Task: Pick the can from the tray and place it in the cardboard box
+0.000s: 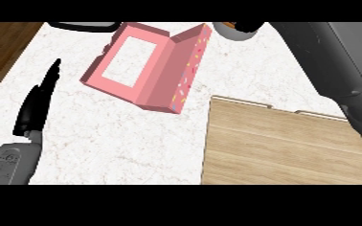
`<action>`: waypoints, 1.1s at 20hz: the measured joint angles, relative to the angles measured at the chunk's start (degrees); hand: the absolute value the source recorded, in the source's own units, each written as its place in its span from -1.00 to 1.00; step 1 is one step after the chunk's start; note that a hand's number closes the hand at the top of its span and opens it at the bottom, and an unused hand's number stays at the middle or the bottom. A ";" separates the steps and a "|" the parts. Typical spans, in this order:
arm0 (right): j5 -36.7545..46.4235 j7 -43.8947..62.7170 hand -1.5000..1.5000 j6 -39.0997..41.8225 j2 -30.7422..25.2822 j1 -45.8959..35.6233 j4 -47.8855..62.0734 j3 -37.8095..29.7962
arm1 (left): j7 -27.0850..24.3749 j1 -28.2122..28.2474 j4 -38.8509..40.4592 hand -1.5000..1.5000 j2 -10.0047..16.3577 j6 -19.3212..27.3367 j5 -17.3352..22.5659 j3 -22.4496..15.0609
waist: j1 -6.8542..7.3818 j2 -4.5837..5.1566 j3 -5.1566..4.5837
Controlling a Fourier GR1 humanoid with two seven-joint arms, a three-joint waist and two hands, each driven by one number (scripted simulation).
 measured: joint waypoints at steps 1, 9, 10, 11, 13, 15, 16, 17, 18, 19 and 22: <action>-0.33 -0.38 1.00 -0.66 1.39 -1.64 2.21 -0.51 | -0.52 0.12 0.32 0.00 0.09 0.03 0.02 0.20 | -0.09 0.06 0.00; -3.56 2.55 1.00 -4.45 13.80 -11.42 19.47 -7.35 | -0.46 0.41 0.49 0.00 0.14 0.00 0.07 0.72 | -0.93 -0.03 0.03; -4.08 3.70 1.00 -5.46 15.11 -12.18 21.28 -8.48 | -0.80 0.39 0.74 0.00 0.19 0.00 0.05 0.80 | -0.84 0.05 0.00; -4.66 4.60 1.00 -6.60 16.16 -12.55 22.93 -9.14 | -1.28 0.24 1.03 0.00 0.01 0.12 -0.15 0.63 | -0.70 0.15 -0.03; -6.07 6.53 1.00 -8.89 17.64 -13.28 25.88 -10.17 | -1.02 -0.48 1.21 0.00 -0.16 -0.13 -0.15 0.42 | -0.24 0.25 -0.06; -7.52 8.31 1.00 -10.85 18.55 -13.88 28.59 -10.94 | -1.28 -0.68 1.16 0.00 0.03 -0.56 0.06 0.51 | 0.41 0.34 -0.08; -8.16 9.15 1.00 -11.64 18.87 -14.25 29.91 -11.30 | -1.18 -0.91 1.14 0.00 -0.08 -0.45 -0.21 0.28 | 0.64 0.41 -0.09; -8.91 10.11 1.00 -12.62 19.11 -14.29 31.11 -11.56 | -1.29 -1.12 1.23 0.00 -0.36 -0.44 -0.37 -0.05 | 1.03 0.51 -0.12; -9.64 11.00 1.00 -13.39 19.32 -14.49 32.28 -11.89 | -1.28 -1.30 1.22 0.00 -0.38 -0.69 -0.31 -0.15 | 1.35 0.57 -0.13; -10.55 11.92 1.00 -14.00 19.47 -14.55 33.37 -12.06 | -1.11 -1.66 1.20 0.00 -0.40 -0.91 -0.30 -0.28 | 1.61 0.56 -0.13; -12.41 13.78 1.00 -15.83 19.76 -14.53 36.28 -12.31 | -0.66 -3.01 1.09 0.00 -0.48 -1.17 -0.67 -0.82 | 2.73 0.90 -0.17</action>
